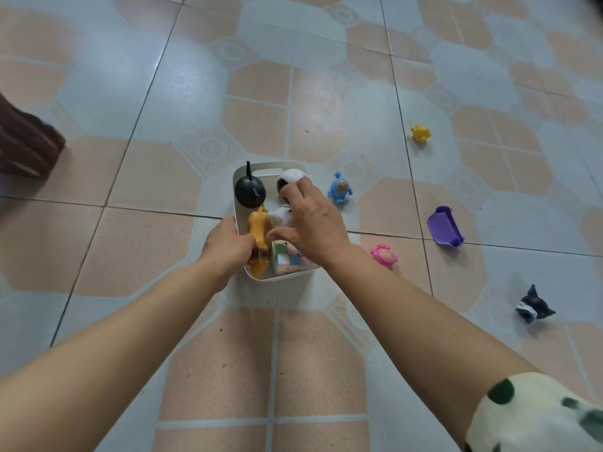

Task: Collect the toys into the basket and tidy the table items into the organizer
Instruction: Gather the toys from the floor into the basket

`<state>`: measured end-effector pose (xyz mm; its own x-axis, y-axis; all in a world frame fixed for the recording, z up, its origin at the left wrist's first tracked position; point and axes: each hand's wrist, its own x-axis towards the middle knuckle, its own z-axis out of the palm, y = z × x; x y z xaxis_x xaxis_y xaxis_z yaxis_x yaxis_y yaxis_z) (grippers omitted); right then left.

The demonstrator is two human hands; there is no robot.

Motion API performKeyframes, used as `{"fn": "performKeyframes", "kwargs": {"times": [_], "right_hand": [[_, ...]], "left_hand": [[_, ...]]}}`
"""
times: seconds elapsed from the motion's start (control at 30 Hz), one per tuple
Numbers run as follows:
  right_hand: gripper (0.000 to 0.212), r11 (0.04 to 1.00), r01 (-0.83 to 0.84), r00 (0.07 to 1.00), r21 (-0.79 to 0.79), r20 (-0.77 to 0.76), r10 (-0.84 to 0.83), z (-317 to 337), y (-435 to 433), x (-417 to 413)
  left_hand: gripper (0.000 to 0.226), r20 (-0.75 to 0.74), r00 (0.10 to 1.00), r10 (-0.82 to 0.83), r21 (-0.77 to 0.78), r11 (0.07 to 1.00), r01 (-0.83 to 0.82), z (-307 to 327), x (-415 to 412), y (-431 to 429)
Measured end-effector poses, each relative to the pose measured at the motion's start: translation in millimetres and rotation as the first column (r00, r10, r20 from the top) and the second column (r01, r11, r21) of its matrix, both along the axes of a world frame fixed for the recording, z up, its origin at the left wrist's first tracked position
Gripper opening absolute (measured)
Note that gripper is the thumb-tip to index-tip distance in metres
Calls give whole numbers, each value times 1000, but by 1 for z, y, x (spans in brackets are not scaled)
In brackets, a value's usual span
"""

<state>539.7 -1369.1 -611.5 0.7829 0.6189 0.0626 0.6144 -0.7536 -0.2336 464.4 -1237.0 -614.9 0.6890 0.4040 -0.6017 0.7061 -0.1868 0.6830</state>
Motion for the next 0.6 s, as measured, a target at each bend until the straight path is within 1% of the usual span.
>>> {"fn": "performKeyframes", "kwargs": {"times": [0.1,0.2,0.27,0.3,0.37,0.43,0.47,0.53,0.6], "right_hand": [[54,994,38,998,102,36,-42,5,-15,2],[34,950,179,981,256,32,-193,9,-41,8],[26,911,302,950,283,-10,-312,7,-64,15],[25,897,369,927,241,-32,-373,4,-77,17],[29,871,489,871,56,-92,-483,-4,-101,20],[40,823,544,809,-165,-155,-566,-14,-120,17],[45,799,551,784,-241,-179,-594,-19,-128,15],[51,773,556,745,-305,-229,-626,-28,-138,10],[46,772,561,727,-299,-270,-632,-35,-146,5]], "left_hand": [[22,8,1000,27,7,1000,-27,-2,5,4],[19,22,1000,11,19,1000,-12,-6,8,5],[18,29,1000,0,33,999,-1,-8,10,4],[17,33,999,-4,33,999,3,-9,11,1],[17,49,999,-5,29,1000,4,-9,13,-3],[17,60,998,-18,17,1000,17,-8,15,-10],[18,66,997,-25,10,1000,25,-8,16,-14],[18,78,996,-40,0,999,40,-7,17,-21],[17,84,995,-50,-7,999,50,-6,18,-28]]}}
